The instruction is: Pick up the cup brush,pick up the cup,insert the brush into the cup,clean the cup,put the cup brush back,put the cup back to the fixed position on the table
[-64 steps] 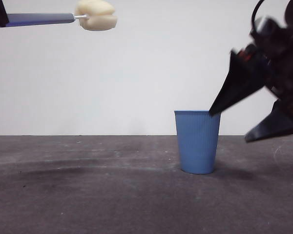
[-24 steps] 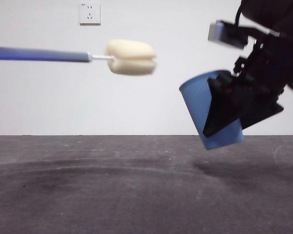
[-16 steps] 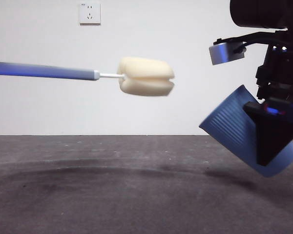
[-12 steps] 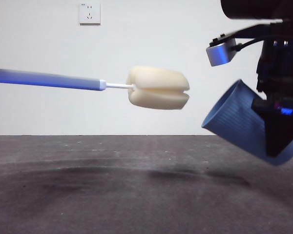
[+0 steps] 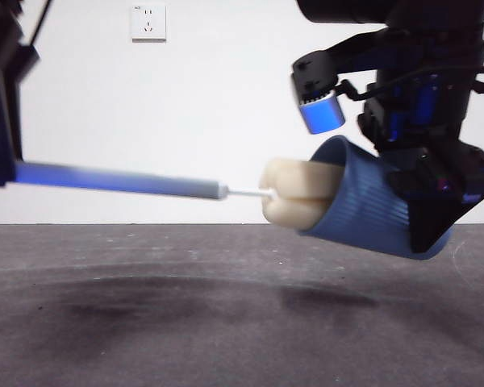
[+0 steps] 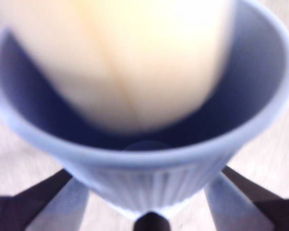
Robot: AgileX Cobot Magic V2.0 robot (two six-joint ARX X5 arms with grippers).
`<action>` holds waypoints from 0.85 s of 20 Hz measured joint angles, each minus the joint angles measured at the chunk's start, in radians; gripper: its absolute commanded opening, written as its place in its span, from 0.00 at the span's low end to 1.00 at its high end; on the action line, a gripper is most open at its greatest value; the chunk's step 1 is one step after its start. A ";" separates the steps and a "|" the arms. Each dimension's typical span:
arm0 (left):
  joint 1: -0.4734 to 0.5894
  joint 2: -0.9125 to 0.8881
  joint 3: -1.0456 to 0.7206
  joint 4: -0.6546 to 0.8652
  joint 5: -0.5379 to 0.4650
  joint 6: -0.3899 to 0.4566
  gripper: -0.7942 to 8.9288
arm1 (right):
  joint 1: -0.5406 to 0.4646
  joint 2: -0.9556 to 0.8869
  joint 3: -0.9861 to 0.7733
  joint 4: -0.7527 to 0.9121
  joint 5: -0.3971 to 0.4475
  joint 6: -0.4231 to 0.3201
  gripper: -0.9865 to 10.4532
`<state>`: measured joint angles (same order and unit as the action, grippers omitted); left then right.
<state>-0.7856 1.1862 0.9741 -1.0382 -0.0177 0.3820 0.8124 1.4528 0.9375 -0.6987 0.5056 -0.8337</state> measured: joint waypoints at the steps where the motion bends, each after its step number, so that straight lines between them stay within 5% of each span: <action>1: -0.004 0.027 0.000 0.017 0.011 0.000 0.07 | 0.016 0.010 0.000 0.006 0.002 -0.008 0.07; 9: -0.066 0.110 0.000 0.133 0.065 -0.079 0.07 | 0.111 0.031 0.000 0.016 0.033 -0.047 0.07; 17: -0.032 0.023 0.000 -0.121 -0.002 -0.095 0.07 | 0.131 0.031 0.000 0.012 0.072 -0.050 0.07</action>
<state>-0.8177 1.2091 0.9741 -1.1591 -0.0200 0.2867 0.9436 1.4837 0.9375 -0.6865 0.5777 -0.8837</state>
